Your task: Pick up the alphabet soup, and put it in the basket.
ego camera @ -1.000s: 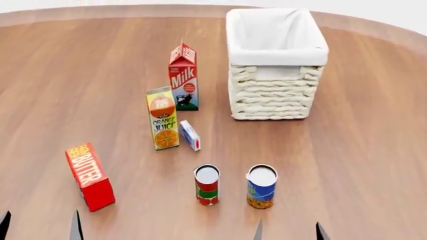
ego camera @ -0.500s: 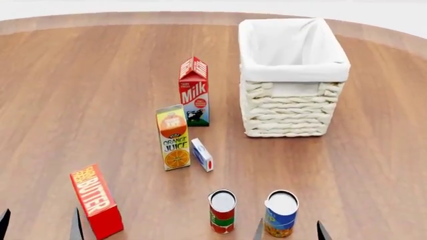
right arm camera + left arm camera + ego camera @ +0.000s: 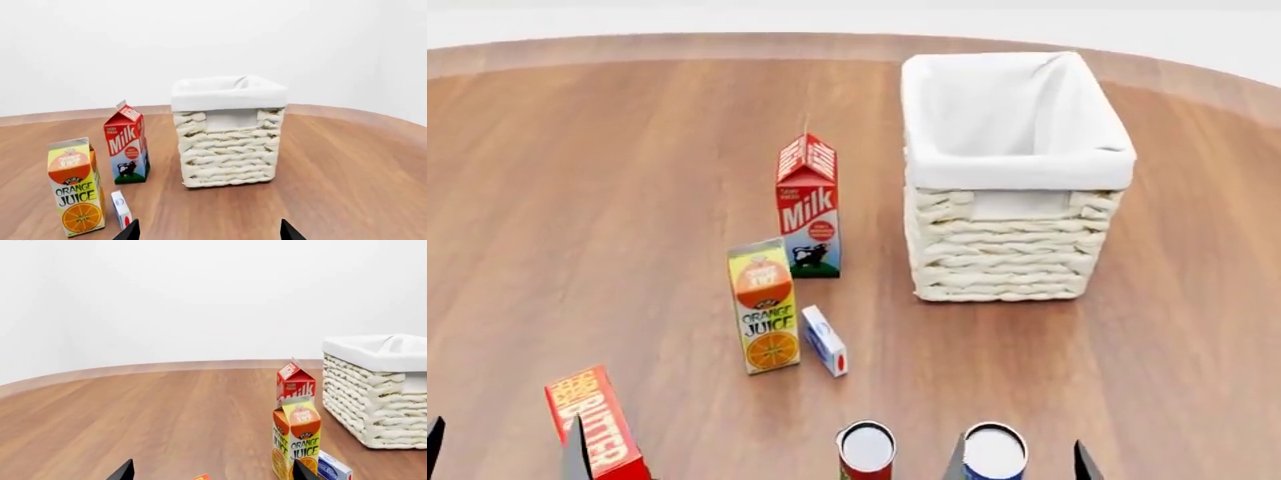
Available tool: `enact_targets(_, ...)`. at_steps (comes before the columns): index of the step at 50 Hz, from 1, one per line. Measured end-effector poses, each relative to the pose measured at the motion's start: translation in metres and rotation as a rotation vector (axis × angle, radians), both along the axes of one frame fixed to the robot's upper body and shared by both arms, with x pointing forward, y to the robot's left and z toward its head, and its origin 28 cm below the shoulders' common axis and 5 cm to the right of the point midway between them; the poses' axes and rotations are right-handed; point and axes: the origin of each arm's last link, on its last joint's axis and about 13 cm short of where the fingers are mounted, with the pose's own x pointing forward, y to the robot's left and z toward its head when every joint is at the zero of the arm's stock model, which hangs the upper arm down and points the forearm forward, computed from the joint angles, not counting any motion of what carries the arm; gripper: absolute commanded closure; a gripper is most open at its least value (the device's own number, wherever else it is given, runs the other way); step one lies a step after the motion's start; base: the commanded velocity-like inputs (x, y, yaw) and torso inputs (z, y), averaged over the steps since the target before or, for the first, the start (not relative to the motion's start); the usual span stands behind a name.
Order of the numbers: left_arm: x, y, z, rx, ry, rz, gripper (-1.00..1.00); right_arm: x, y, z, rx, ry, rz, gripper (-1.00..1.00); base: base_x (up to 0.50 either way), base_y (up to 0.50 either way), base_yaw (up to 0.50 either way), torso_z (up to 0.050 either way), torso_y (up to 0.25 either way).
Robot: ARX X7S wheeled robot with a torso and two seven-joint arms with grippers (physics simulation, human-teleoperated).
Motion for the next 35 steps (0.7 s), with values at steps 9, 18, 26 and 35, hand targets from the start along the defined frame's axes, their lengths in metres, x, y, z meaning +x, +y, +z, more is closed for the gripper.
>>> enact_targets(9,0.0000,-0.0008,0.0002,-0.004,-0.001,-0.003,-1.00,-0.0005,-0.0012,0.0012,0.004,-0.013,-0.004,-1.00,0.15,-0.15,0.00,0.000,0.000)
enact_targets(18,-0.0017,-0.0003,0.0002,-0.005,-0.001,-0.002,-1.00,-0.0020,-0.0010,0.0006,0.004,-0.010,-0.006,-1.00,0.22,0.00,0.00,0.000,0.000)
enact_targets(26,-0.0021,-0.0001,0.0004,-0.005,-0.003,-0.001,-1.00,-0.0018,-0.0011,0.0007,0.005,-0.008,-0.007,-1.00,0.50,0.00,0.00,0.000,0.000)
enact_targets(35,-0.0016,0.0001,0.0011,-0.005,-0.006,0.000,-1.00,-0.0010,-0.0011,0.0015,0.005,-0.015,-0.010,-1.00,0.22,0.00,0.00,0.000,0.002)
